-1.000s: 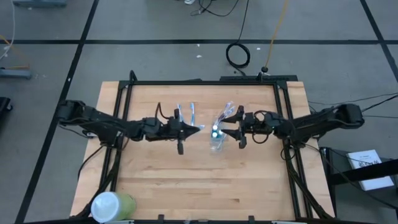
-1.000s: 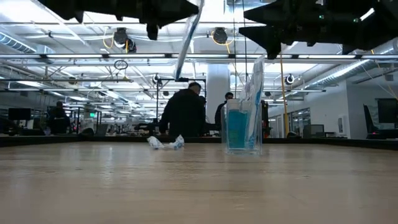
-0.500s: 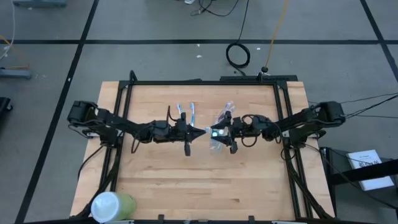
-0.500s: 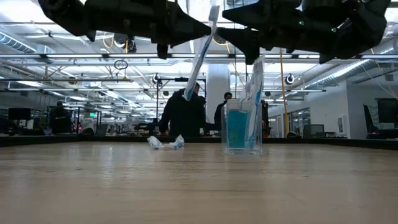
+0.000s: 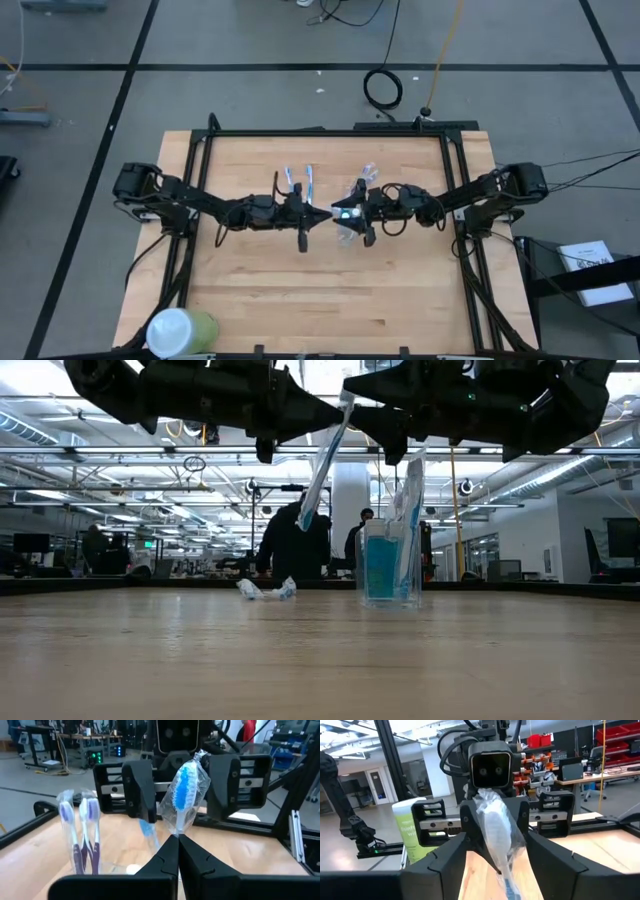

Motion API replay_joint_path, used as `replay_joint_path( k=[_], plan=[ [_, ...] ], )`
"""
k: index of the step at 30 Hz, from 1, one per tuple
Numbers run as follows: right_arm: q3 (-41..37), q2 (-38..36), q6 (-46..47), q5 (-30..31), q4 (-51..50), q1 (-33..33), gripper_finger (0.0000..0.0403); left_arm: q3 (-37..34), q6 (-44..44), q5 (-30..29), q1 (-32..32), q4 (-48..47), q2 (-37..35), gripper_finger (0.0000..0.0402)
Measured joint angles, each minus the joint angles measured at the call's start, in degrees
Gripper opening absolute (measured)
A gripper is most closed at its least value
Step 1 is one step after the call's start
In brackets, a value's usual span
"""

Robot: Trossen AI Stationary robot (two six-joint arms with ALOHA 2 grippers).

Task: Pick & Place toothbrushing station
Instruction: Put the blue toothbrush into the transparent organizer

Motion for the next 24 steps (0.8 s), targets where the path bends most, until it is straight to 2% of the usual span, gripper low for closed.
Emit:
replay_joint_path(
  k=[10,18,24],
  plan=[
    [-0.02,0.0,-2.16,0.09,-0.67,0.0,0.0111,0.71,-0.27,0.09,0.22,1.65,1.12,0.0003],
    [-0.02,-0.02,-4.97,-0.13,-1.09,-0.02,0.0016,1.14,-0.4,0.63,0.14,1.6,1.2,0.0012],
    [-0.65,-2.56,-5.5,-0.13,-3.01,-0.02,0.0016,1.14,-0.01,0.48,-0.7,1.39,1.2,0.0021]
  ],
)
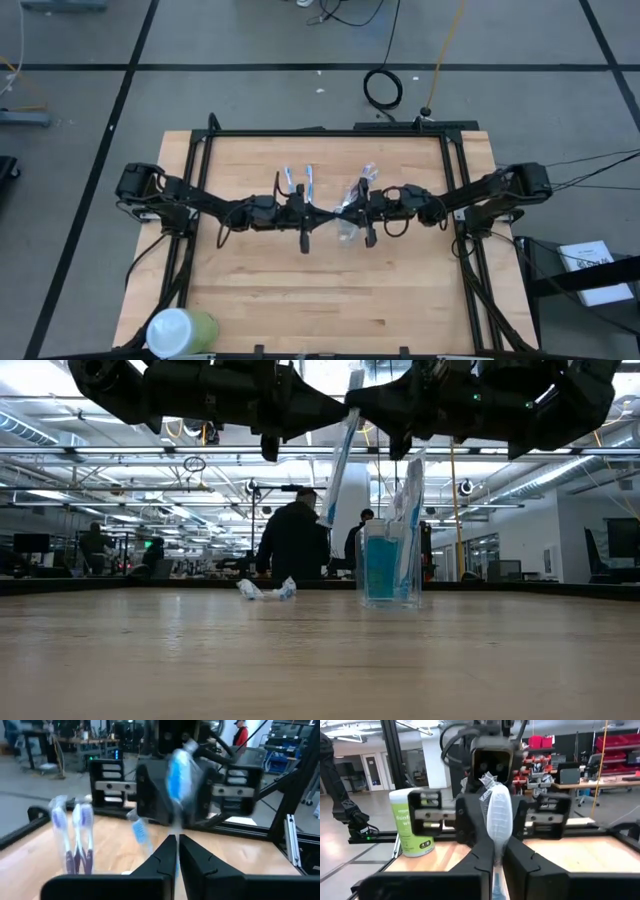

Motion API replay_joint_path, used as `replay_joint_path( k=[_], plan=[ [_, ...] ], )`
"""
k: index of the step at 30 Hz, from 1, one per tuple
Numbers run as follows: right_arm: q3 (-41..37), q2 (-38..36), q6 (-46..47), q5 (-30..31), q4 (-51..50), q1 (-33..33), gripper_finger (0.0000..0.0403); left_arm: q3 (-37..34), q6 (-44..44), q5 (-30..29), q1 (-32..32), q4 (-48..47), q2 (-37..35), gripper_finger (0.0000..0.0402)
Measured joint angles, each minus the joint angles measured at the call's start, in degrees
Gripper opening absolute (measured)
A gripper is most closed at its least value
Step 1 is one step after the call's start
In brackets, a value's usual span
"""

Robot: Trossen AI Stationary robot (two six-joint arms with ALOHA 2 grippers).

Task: Pick & Place toothbrushing station
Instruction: Put the blue toothbrush into the transparent organizer

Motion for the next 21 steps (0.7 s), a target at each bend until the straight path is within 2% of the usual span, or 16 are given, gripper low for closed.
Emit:
replay_joint_path(
  k=[4,11,18,21],
  plan=[
    [-1.95,-6.12,-0.94,0.0,-4.41,0.0,0.0009,0.07,5.5,-0.82,-2.18,0.51,-0.51,0.0045],
    [-7.22,-16.08,2.11,0.04,-7.69,-0.09,0.0009,0.09,11.39,-8.25,-4.43,-0.14,-2.14,0.0096],
    [-11.41,-14.7,7.06,0.39,-7.19,0.3,0.0009,0.07,8.2,-9.09,-2.39,-3.43,-2.16,0.0115],
    [-13.06,-12.08,8.41,4.77,-4.79,1.77,0.0009,0.04,5.99,-9.09,-1.44,-4.12,-2.16,0.0115]
  ],
)
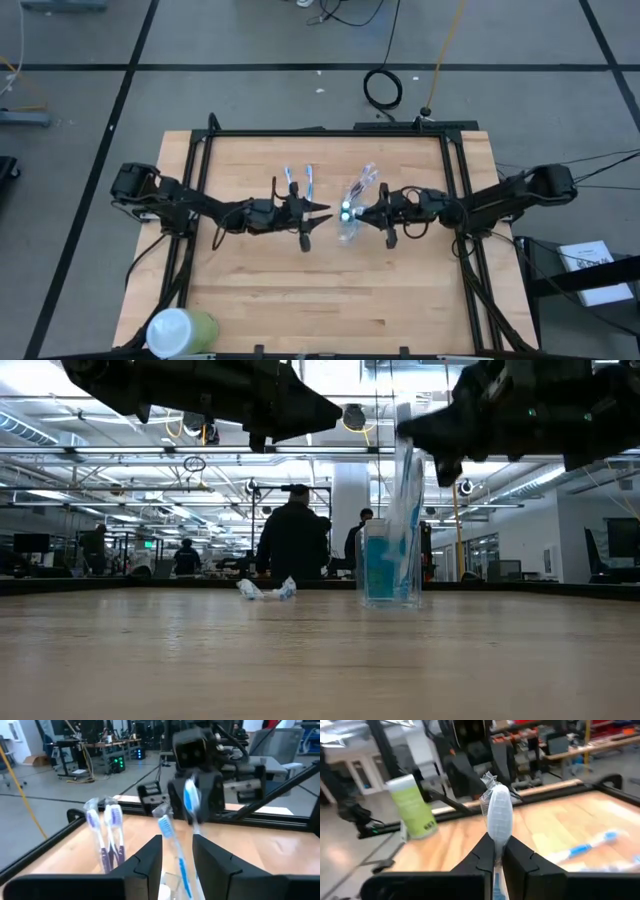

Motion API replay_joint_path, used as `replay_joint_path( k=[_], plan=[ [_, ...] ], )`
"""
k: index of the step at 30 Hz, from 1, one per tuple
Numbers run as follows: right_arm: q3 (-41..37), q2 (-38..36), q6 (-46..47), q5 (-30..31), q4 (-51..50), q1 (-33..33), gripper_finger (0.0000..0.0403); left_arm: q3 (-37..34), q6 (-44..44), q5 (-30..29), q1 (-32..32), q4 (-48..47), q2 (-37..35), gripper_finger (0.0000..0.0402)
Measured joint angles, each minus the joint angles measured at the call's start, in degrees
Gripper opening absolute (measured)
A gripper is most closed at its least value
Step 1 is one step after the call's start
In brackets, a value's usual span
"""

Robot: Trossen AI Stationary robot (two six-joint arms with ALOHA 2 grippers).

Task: Pick & Place toothbrushing station
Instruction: Put the blue toothbrush into the transparent organizer

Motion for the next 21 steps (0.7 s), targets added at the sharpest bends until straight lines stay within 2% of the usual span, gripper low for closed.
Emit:
replay_joint_path(
  k=[3,21],
  plan=[
    [-0.64,1.98,-0.08,2.7,1.94,1.06,0.0009,0.0,-0.33,0.0,0.62,-0.09,0.0,0.0115],
    [-0.58,10.03,2.12,3.09,1.9,3.49,0.0027,0.0,-2.26,0.07,0.96,-1.72,-0.04,0.0115]
  ],
)
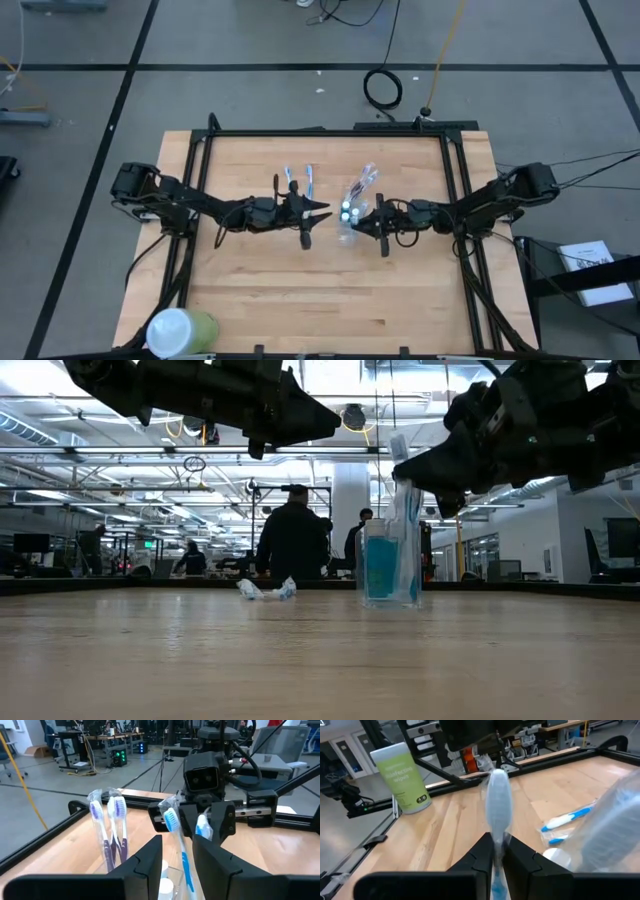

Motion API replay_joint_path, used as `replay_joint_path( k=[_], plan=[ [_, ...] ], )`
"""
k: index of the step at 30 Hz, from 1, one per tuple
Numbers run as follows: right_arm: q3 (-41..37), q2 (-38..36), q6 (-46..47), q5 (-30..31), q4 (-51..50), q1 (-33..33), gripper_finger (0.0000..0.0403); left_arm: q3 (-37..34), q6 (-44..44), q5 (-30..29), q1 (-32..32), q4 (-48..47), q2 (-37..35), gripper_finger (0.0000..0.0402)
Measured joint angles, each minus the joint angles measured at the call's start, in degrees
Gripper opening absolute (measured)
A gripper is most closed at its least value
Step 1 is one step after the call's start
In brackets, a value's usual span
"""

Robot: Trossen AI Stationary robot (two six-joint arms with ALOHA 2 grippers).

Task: Pick & Place toothbrushing station
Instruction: Put the blue toothbrush into the transparent organizer

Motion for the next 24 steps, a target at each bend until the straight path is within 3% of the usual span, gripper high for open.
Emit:
replay_joint_path(
  k=[8,18,24],
  plan=[
    [-0.15,-3.34,-0.98,-0.54,-2.02,-0.48,0.0048,-0.02,-0.47,0.02,0.0,-0.45,0.0,0.0115],
    [-0.11,-10.66,-5.28,-0.1,-8.97,-0.48,0.0163,-0.04,-2.49,0.04,0.0,-4.69,0.0,0.0115],
    [-0.09,-13.46,-6.62,-0.18,-11.5,-0.48,0.0203,-0.07,-2.54,0.04,0.0,-5.09,0.0,0.0115]
  ],
)
